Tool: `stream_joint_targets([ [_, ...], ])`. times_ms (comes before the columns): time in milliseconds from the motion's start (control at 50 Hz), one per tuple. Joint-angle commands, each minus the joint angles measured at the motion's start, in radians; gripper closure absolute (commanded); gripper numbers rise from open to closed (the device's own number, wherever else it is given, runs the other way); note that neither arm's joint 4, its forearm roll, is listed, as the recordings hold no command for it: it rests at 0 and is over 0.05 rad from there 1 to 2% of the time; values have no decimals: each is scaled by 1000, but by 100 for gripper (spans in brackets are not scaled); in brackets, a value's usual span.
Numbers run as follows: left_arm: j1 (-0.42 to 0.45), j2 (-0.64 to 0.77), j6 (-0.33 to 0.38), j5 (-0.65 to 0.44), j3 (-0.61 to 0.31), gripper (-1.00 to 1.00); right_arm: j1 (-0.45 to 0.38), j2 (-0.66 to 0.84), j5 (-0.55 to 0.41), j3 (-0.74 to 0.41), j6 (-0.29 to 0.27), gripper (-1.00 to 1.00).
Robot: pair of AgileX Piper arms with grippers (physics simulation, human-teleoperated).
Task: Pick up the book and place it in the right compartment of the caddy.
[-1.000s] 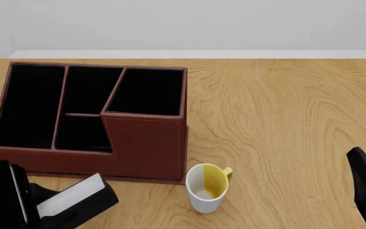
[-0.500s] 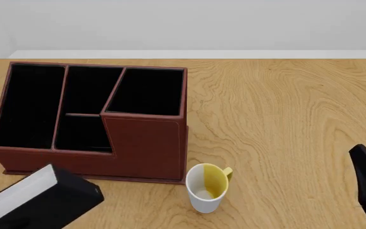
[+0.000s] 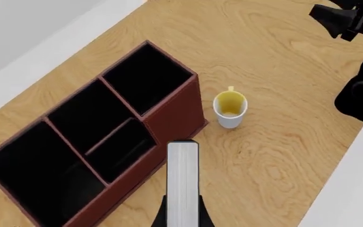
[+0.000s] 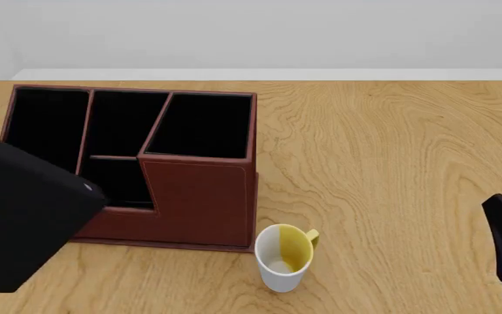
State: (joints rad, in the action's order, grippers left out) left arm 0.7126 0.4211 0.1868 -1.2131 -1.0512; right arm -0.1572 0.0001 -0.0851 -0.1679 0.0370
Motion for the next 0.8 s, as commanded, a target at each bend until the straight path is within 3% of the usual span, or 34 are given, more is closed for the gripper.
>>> stream_joint_targets([
  [20, -43, 79, -26, -7, -144, 100, -6, 0, -4, -9, 6, -100],
  [260, -87, 181, -19, -7, -247, 100, -13, 0, 5, 3, 14, -100],
  [460, -139, 287, 47, -7, -344, 100, -10, 0, 16, 14, 23, -100],
  [500, -135, 312, 24, -7, -367, 100, -8, 0, 20, 19, 26, -100],
  [600, -159, 365, 93, -7, -384, 100, -14, 0, 22, 21, 28, -100],
  [660, -143, 388, 78, -7, -409, 100, -15, 0, 23, 22, 30, -100],
  [680, -136, 409, 104, -7, -410, 100, -15, 0, 22, 20, 31, -100],
  [700, -123, 421, 79, -7, -430, 100, -14, 0, 23, 21, 31, -100],
  [720, -150, 435, 131, -7, -432, 100, -14, 0, 21, 18, 32, -100],
  [780, -130, 456, 101, -7, -454, 100, -13, 0, 19, 15, 33, -100],
  [800, -142, 468, 140, -7, -455, 100, -12, 0, 17, 12, 34, -100],
])
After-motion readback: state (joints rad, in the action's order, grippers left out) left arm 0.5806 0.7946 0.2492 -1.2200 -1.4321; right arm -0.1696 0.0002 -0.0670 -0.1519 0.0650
